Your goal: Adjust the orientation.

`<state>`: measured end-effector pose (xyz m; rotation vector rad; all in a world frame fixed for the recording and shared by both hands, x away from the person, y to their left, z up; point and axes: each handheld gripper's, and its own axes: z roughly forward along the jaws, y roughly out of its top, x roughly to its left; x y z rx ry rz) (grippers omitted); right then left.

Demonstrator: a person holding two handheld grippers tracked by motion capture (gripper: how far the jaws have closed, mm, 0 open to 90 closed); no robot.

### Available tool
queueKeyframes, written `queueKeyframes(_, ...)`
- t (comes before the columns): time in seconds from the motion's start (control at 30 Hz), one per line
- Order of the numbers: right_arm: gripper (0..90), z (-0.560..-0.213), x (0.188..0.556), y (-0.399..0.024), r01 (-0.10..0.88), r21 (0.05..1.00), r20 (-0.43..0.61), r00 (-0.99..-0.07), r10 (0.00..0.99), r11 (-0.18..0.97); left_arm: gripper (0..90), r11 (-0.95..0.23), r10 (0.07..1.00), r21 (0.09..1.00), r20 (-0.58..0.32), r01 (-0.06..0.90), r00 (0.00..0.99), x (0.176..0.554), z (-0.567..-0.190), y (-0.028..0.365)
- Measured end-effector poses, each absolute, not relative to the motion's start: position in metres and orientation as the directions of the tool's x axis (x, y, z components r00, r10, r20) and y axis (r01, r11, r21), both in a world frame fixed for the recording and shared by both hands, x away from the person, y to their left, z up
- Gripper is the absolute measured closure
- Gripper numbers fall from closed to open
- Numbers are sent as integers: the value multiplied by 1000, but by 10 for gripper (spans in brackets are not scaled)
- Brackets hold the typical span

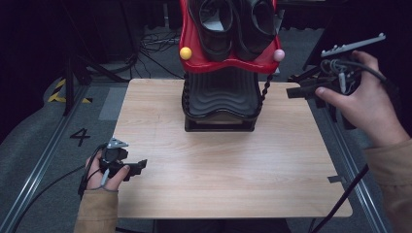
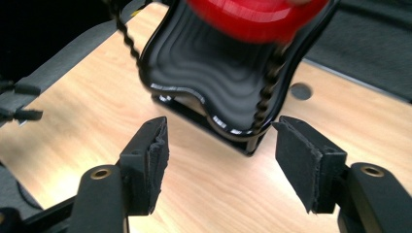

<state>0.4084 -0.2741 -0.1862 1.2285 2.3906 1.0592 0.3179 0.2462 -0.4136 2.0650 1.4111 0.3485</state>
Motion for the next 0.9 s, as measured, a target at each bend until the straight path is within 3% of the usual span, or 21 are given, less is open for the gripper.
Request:
queueKeyframes(0.6,377,-304,394,-270,592,632,93,-698,710,499,227,-245,917,592,-117,768,382,315,-418,246)
queueKeyframes(0.9,382,-350,395,-277,628,605,144,-690,710,488,226,-246,918,586,-114,772,379,313,-419,245)
